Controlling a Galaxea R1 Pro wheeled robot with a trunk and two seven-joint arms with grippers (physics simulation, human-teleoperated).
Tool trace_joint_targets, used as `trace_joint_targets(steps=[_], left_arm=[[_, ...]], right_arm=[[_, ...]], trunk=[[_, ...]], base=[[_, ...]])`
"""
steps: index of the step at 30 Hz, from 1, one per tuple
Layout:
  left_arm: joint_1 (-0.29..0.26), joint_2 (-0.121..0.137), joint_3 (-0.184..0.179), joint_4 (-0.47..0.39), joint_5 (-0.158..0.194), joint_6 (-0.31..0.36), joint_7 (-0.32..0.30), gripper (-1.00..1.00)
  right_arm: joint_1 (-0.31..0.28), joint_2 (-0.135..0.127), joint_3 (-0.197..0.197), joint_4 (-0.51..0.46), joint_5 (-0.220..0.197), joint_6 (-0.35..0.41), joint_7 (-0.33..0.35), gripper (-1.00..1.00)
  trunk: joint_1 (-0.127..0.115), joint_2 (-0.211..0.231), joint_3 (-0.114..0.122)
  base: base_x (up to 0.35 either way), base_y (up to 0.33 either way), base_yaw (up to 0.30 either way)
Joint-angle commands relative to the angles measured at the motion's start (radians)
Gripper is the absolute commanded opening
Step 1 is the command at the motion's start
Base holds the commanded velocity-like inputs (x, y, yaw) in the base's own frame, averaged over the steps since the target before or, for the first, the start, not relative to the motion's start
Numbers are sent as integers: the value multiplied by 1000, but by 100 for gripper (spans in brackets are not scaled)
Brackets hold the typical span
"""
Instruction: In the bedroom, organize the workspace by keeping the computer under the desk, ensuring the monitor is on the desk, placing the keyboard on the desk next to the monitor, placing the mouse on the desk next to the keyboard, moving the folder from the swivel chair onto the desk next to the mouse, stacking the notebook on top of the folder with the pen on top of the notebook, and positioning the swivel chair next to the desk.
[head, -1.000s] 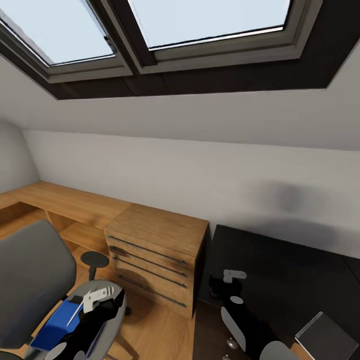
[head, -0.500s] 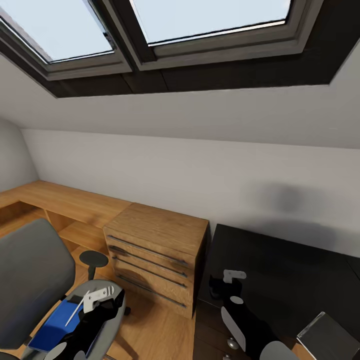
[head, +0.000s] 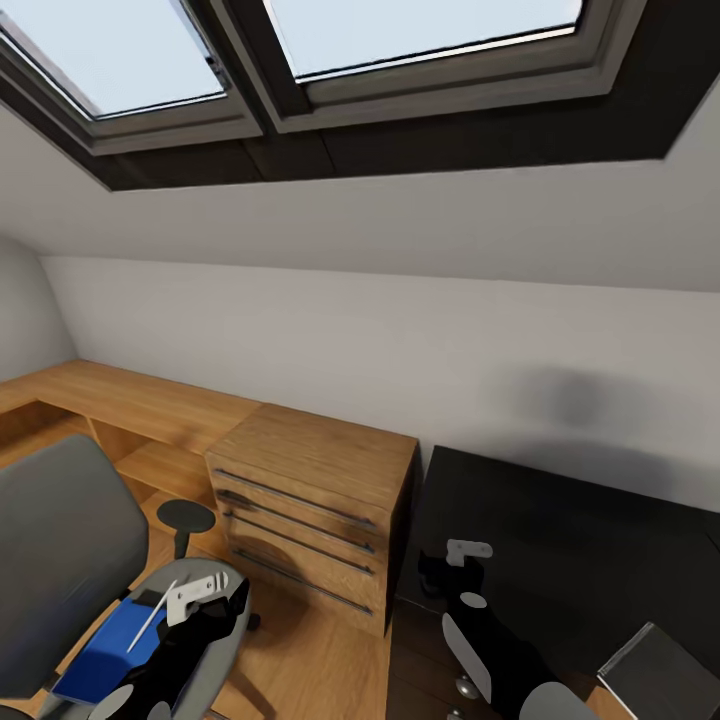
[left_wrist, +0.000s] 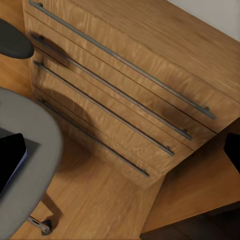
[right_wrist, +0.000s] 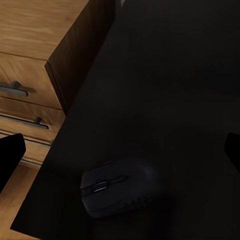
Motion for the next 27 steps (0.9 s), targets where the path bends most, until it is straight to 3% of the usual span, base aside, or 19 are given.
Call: trace_joint_targets(steps=[1, 8, 14, 27], left_arm=[[0, -1, 1, -2, 11, 6, 5, 100], [0, -1, -1, -2, 10, 5, 18, 100], [0, -2, -2, -2, 11, 2, 73, 100], [1, -2, -6, -4, 11, 1, 83, 100]], right_arm=[[-1, -1, 7, -1, -9, 0, -8, 100], [-1, -1, 7, 0, -9, 1, -8, 100], [-1, -1, 8, 0, -9, 2, -7, 100], [-1, -1, 7, 1, -9, 3, -7, 100]], trunk=[[4, -9, -5], [31, -58, -27], [54, -100, -45], [104, -191, -86]], base=[[0, 0, 0], [0, 0, 0], [0, 0, 0], [0, 0, 0]])
